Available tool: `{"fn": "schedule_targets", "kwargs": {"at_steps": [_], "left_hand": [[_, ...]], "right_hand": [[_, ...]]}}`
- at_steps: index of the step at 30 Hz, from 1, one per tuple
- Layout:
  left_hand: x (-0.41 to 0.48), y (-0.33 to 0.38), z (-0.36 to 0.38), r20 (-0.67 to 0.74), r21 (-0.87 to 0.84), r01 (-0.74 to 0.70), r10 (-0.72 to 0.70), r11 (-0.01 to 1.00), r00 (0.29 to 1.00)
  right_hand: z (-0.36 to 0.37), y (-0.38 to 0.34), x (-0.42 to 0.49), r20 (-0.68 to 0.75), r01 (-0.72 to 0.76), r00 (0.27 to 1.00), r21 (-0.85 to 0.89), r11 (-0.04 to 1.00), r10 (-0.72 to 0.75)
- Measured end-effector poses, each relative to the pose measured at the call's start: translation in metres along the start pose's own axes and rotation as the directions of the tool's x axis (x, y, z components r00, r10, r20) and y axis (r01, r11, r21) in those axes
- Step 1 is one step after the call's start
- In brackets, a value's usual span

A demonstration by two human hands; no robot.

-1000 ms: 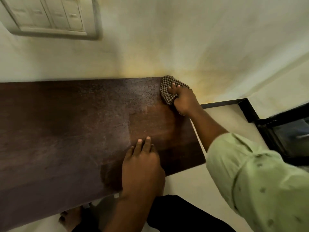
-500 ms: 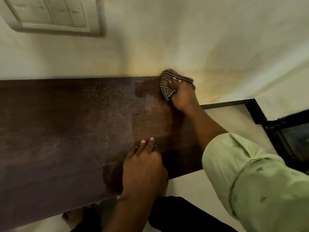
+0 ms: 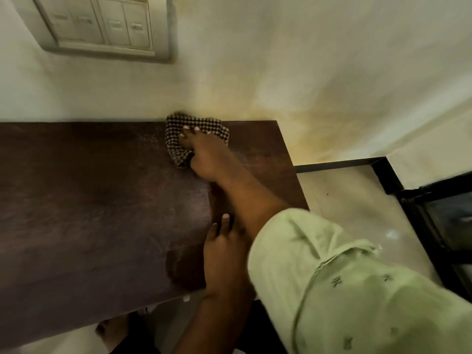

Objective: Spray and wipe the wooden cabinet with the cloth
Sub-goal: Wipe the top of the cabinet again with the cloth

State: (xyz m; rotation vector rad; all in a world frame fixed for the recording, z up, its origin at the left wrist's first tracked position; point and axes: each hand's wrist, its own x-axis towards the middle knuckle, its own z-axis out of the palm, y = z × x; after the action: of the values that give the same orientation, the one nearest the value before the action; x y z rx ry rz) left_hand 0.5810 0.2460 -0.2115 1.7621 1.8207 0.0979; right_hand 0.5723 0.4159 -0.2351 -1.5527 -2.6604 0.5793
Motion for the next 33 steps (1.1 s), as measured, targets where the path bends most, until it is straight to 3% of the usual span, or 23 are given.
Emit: {"fn": "schedule_targets", "kwargs": {"at_steps": [2,6,10,12,15,17,19,22,25,29,31,33], "left_hand": [[-0.003,0.002,-0.003,-0.007,0.000,-0.053,0.053,0.999,0.999],[-0.005,0.002,-0.009,0.047,0.014,-0.084,0.083,0.996,0.995],[-0.004,0.006,-0.008,0.117,0.042,-0.085,0.080,0.995,0.990],[-0.001,0.010,-0.008,0.136,0.041,-0.074,0.068,0.996,0.988],[0.001,0.006,0.002,0.076,0.010,-0.032,0.031,0.999,0.997],[-0.001,0.004,0.008,-0.021,0.028,-0.008,0.009,1.000,1.000],[-0.005,0.006,0.007,-0.027,0.031,-0.045,0.046,0.998,0.999],[-0.008,0.006,-0.003,0.035,0.012,-0.084,0.084,0.996,0.996],[-0.009,0.005,-0.009,0.065,0.020,-0.093,0.092,0.995,0.994],[-0.007,0.008,-0.008,0.111,0.018,-0.085,0.082,0.996,0.990],[-0.007,0.010,-0.007,0.095,0.023,-0.089,0.086,0.996,0.992],[-0.003,0.008,0.000,0.076,0.011,-0.080,0.079,0.997,0.994]], "right_hand": [[-0.009,0.029,-0.004,0.038,-0.029,0.999,0.036,0.999,0.027],[-0.029,0.098,-0.026,-0.097,-0.323,0.937,0.121,0.939,0.335],[-0.033,0.095,-0.039,-0.100,-0.470,0.875,0.056,0.881,0.474],[-0.026,0.065,-0.041,-0.132,-0.437,0.889,0.043,0.899,0.438],[-0.005,0.017,-0.041,-0.006,-0.178,0.984,-0.009,0.984,0.178],[0.004,-0.003,-0.045,0.089,-0.025,0.996,-0.035,0.999,0.028],[0.003,0.003,-0.050,0.128,0.075,0.989,0.037,0.997,-0.079],[-0.010,0.042,-0.068,0.083,0.008,0.996,0.152,0.988,-0.021],[-0.021,0.079,-0.087,0.001,-0.180,0.983,0.121,0.976,0.181],[-0.013,0.073,-0.085,-0.040,-0.324,0.943,0.129,0.937,0.331],[-0.007,0.054,-0.079,-0.034,-0.324,0.943,0.146,0.935,0.332],[0.002,0.031,-0.076,0.024,-0.238,0.971,0.163,0.957,0.238]]}}
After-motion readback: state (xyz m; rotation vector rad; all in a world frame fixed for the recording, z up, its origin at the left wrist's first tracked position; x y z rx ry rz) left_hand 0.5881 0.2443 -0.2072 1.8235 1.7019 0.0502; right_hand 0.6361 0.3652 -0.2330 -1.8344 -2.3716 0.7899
